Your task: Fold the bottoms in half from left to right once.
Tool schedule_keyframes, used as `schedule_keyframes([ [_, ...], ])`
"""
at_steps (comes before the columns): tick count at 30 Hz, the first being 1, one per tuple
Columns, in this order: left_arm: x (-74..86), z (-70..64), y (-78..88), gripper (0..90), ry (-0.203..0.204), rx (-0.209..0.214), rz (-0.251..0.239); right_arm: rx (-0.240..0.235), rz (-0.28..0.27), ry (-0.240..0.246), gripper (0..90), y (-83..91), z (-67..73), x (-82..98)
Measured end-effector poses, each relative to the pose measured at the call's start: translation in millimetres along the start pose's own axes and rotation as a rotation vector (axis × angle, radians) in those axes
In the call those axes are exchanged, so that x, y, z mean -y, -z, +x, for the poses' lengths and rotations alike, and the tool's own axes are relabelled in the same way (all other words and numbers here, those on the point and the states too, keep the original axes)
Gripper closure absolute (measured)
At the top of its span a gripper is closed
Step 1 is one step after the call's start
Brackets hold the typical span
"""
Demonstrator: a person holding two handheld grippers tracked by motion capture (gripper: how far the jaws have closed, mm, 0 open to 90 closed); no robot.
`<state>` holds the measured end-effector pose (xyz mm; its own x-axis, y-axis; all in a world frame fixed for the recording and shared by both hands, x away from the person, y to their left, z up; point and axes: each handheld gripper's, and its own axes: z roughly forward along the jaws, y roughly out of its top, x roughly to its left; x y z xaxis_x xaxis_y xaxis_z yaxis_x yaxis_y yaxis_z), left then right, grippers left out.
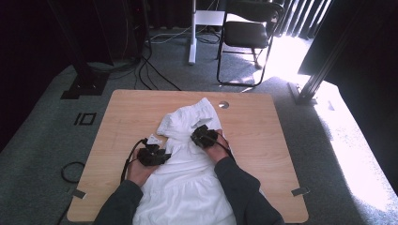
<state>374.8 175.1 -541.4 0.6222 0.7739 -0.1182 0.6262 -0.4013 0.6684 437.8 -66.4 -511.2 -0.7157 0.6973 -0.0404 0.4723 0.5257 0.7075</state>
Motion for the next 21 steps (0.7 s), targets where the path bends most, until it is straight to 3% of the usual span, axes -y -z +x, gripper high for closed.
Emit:
schedule_keyframes([
  [2,0.5,-0.9,1.1,63.3,-0.009,-0.004,0.005,0.025,-0.042,-0.039,89.1,13.0,-11.9,-3.3],
  [3,1.1,-1.4,1.2,63.3,-0.016,-0.006,0.010,0.052,-0.107,-0.108,89.1,30.4,-28.5,-4.4],
  [4,1.1,-1.4,1.2,63.4,-0.016,-0.006,0.010,0.069,-0.127,-0.136,89.1,37.1,-37.2,-2.9],
  [6,1.9,-2.4,1.4,63.7,-0.020,-0.007,0.011,0.090,-0.133,-0.151,89.2,40.9,-43.6,-1.0],
  [7,1.9,-2.8,1.6,64.1,-0.022,-0.007,0.013,0.131,-0.127,-0.182,89.2,44.9,-58.3,5.7],
  [8,1.9,-3.9,1.7,64.4,-0.029,-0.006,0.017,0.128,-0.115,-0.250,89.2,45.1,-76.5,18.2],
  [9,1.9,-3.9,1.7,64.3,-0.029,-0.006,0.017,0.128,-0.115,-0.250,89.2,45.1,-76.5,18.2],
  [11,1.6,-5.6,1.1,63.5,-0.029,0.006,0.016,0.124,-0.080,-0.297,89.1,39.3,-91.3,34.4],
  [14,-1.2,-6.0,0.5,60.2,-0.039,0.011,0.034,0.122,-0.026,-0.334,87.2,23.6,-102.7,59.4],
  [15,-1.2,-6.0,0.5,59.5,-0.039,0.011,0.034,0.122,-0.026,-0.334,87.2,23.6,-102.7,59.4],
  [16,-2.8,-5.5,1.0,58.4,-0.045,0.006,0.042,0.132,-0.035,-0.356,76.2,20.8,-103.5,63.9],
  [17,-4.1,-5.3,2.1,58.4,-0.047,0.001,0.042,0.132,-0.035,-0.356,76.2,20.8,-103.5,63.9],
  [18,-5.4,-4.5,3.8,57.4,-0.051,-0.006,0.037,0.148,-0.062,-0.397,66.7,25.1,-104.6,63.9],
  [19,-7.1,-3.3,6.0,57.4,-0.053,-0.011,0.032,0.148,-0.062,-0.397,66.7,25.1,-104.6,63.9],
  [20,-11.7,-0.6,10.3,56.8,-0.052,-0.026,0.016,0.149,-0.111,-0.433,58.5,35.7,-103.7,61.6],
  [21,-11.7,-0.6,10.3,56.8,-0.052,-0.026,0.016,0.149,-0.111,-0.433,58.5,35.7,-103.7,61.6],
])
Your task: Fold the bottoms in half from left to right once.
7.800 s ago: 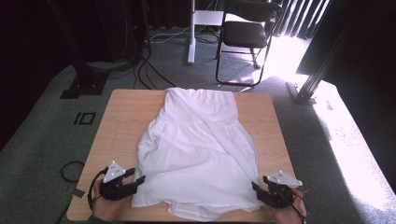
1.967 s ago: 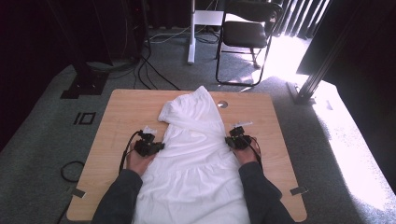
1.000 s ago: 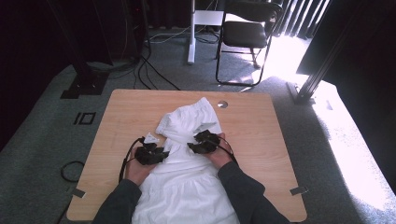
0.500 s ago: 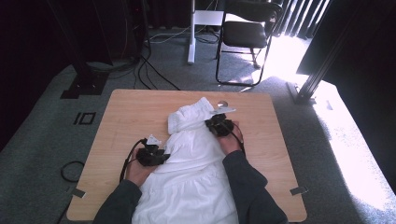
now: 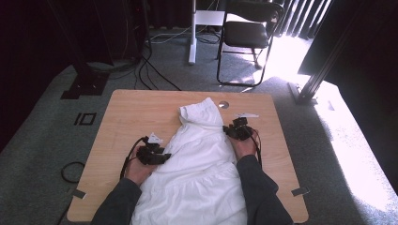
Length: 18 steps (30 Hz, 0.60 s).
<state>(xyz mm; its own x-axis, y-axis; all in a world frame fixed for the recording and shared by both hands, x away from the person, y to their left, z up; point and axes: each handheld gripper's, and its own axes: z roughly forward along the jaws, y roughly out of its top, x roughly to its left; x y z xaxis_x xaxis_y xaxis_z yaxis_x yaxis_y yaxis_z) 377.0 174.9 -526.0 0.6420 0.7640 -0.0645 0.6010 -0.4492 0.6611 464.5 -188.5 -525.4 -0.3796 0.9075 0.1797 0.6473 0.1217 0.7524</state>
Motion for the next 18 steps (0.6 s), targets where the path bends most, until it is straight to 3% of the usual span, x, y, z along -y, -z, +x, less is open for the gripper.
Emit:
schedule_keyframes([
  [1,-5.3,2.9,3.8,56.8,-0.001,-0.012,-0.014,-0.028,-0.037,0.002,53.0,12.1,4.0,-1.1],
  [4,-13.6,5.6,6.4,55.8,-0.006,-0.028,-0.027,-0.051,-0.034,0.032,48.4,20.9,10.8,1.3],
  [6,-23.3,6.9,6.1,55.5,-0.014,-0.039,-0.032,-0.078,0.011,0.097,47.2,23.7,18.8,10.4],
  [7,-27.2,6.5,4.3,55.5,-0.018,-0.039,-0.032,-0.076,0.031,0.118,47.9,22.5,20.1,12.6],
  [8,-31.3,6.1,1.8,55.5,-0.027,-0.046,-0.031,-0.051,0.066,0.153,54.7,19.4,21.5,15.0],
  [9,-35.8,5.3,-1.5,55.5,-0.031,-0.053,-0.029,0.003,0.094,0.190,61.9,15.5,21.5,16.7],
  [10,-41.6,4.7,-6.2,55.3,-0.032,-0.054,-0.029,0.023,0.115,0.195,67.9,11.1,18.7,17.5],
  [11,-46.2,4.3,-10.7,54.2,-0.032,-0.051,-0.030,-0.001,0.140,0.166,70.6,4.6,13.8,18.1],
  [13,-53.9,2.7,-19.9,53.1,-0.038,-0.049,-0.027,0.037,0.177,0.171,72.8,-5.1,11.2,19.8],
  [15,-60.4,1.3,-31.6,51.3,-0.039,-0.044,-0.027,0.039,0.169,0.155,76.8,-7.0,12.3,19.5],
  [18,-61.1,0.9,-53.2,49.1,0.004,-0.045,-0.014,0.057,0.171,0.165,80.1,-7.7,16.3,19.5],
])
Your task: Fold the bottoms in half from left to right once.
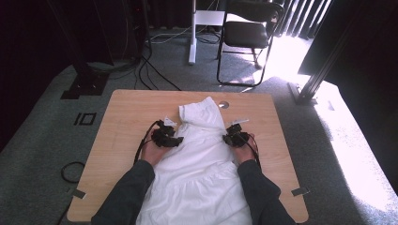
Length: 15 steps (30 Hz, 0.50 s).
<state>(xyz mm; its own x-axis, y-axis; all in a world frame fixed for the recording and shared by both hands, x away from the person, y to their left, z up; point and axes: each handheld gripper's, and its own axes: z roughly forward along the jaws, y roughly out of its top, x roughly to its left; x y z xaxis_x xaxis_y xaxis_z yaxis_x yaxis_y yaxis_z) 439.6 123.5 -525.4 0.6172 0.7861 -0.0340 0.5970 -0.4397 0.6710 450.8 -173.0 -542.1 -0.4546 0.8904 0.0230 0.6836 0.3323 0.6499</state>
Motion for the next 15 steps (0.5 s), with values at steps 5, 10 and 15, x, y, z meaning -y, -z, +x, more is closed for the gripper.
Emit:
schedule_keyframes([
  [5,9.9,1.0,-9.6,64.8,0.042,0.048,-0.006,-0.009,-0.007,-0.008,84.5,1.9,0.8,3.8],
  [10,25.6,-2.2,2.3,76.9,0.047,0.088,-0.006,-0.040,0.006,0.029,86.1,15.8,6.1,19.9],
  [15,50.0,-14.0,20.8,76.7,0.003,0.119,-0.019,-0.124,0.044,0.049,86.0,34.4,13.0,39.8],
])
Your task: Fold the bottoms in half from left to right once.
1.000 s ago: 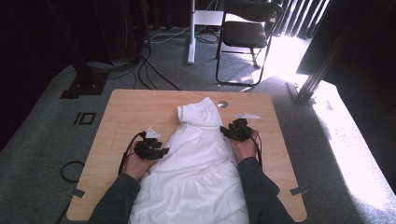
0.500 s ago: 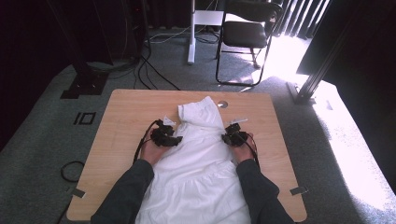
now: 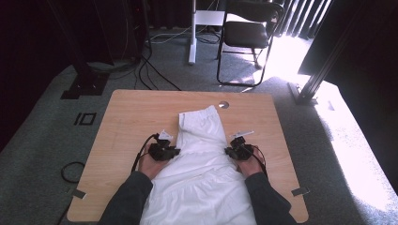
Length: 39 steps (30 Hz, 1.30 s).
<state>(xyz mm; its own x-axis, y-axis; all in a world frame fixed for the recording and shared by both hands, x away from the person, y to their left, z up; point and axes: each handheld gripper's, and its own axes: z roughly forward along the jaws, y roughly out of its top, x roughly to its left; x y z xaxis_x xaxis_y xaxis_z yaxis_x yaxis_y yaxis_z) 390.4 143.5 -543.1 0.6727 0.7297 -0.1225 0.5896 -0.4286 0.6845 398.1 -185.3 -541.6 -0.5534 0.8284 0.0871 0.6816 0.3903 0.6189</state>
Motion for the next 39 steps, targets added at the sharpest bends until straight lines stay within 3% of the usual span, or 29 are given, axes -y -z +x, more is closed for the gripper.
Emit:
schedule_keyframes([
  [2,5.8,-2.5,3.6,76.0,-0.014,-0.003,-0.008,-0.045,0.014,-0.025,85.9,5.4,1.1,6.6],
  [3,6.6,-2.4,3.8,75.8,-0.008,-0.002,-0.011,-0.050,0.024,0.000,77.8,9.5,3.5,8.7],
  [4,6.5,-2.2,3.3,75.8,-0.005,-0.002,-0.013,-0.050,0.024,0.000,77.8,9.5,3.5,8.7],
  [5,5.8,-2.6,2.8,75.5,-0.007,-0.007,-0.012,-0.037,0.008,0.016,69.6,11.3,5.1,7.9],
  [7,4.5,-3.8,1.7,75.5,-0.012,-0.016,-0.012,-0.016,-0.074,0.044,60.2,16.8,8.7,-0.6],
  [8,4.5,-3.8,1.7,75.4,-0.012,-0.016,-0.012,-0.016,-0.074,0.044,60.2,16.8,8.7,-0.6],
  [11,3.0,-4.4,0.6,75.2,-0.016,-0.023,-0.009,0.015,-0.177,0.112,48.6,21.8,22.2,-30.7],
  [14,2.7,-4.1,-0.4,75.0,-0.005,-0.023,-0.017,-0.017,-0.211,0.183,44.1,13.8,42.2,-58.9],
  [18,2.8,-3.9,-0.6,75.0,-0.002,-0.021,-0.020,-0.003,-0.176,0.292,43.6,-11.5,70.0,-81.5],
  [20,3.0,-3.7,-0.4,75.0,-0.001,-0.020,-0.019,0.002,-0.165,0.309,44.9,-21.9,75.5,-87.9],
  [21,3.1,-3.9,-0.5,75.0,0.004,-0.019,-0.021,-0.017,-0.152,0.286,51.8,-29.3,75.2,-91.9],
  [22,3.0,-3.9,-0.3,75.0,0.003,-0.020,-0.020,0.027,-0.127,0.276,77.8,-34.4,69.0,-96.3],
  [23,3.0,-3.9,-0.1,75.0,-0.001,-0.020,-0.017,0.027,-0.127,0.276,77.8,-34.4,69.0,-96.3],
  [24,3.2,-3.8,0.1,75.0,-0.003,-0.021,-0.017,0.035,-0.140,0.253,83.7,-33.3,63.7,-98.1],
  [25,3.5,-3.8,0.2,75.0,-0.002,-0.020,-0.018,0.026,-0.174,0.188,87.4,-27.7,52.2,-100.9],
  [27,3.7,-3.5,0.5,75.0,-0.002,-0.019,-0.018,0.056,-0.241,0.083,88.9,-15.6,30.3,-103.9],
  [28,3.7,-3.8,0.5,75.0,-0.001,-0.020,-0.016,0.080,-0.272,-0.010,89.1,-8.5,7.6,-104.0],
  [29,3.6,-4.1,0.4,75.0,0.000,-0.021,-0.017,0.080,-0.272,-0.010,89.1,-8.5,7.6,-104.0],
  [31,3.5,-4.4,0.5,75.0,-0.003,-0.022,-0.015,0.112,-0.253,-0.065,89.1,-10.5,-9.5,-101.5],
  [34,3.5,-4.6,0.5,74.8,0.001,-0.017,-0.013,0.123,-0.188,-0.131,88.0,-27.7,-31.1,-91.3],
  [37,2.3,-2.9,1.0,71.7,0.009,-0.014,-0.008,0.114,-0.145,-0.129,84.8,-45.1,-33.9,-81.2],
  [38,1.0,-1.3,1.7,62.8,0.011,-0.016,0.000,0.115,-0.132,-0.129,81.9,-52.3,-32.5,-77.1],
  [39,-0.9,0.5,3.1,62.8,0.015,-0.011,0.004,0.115,-0.132,-0.129,81.9,-52.3,-32.5,-77.1],
])
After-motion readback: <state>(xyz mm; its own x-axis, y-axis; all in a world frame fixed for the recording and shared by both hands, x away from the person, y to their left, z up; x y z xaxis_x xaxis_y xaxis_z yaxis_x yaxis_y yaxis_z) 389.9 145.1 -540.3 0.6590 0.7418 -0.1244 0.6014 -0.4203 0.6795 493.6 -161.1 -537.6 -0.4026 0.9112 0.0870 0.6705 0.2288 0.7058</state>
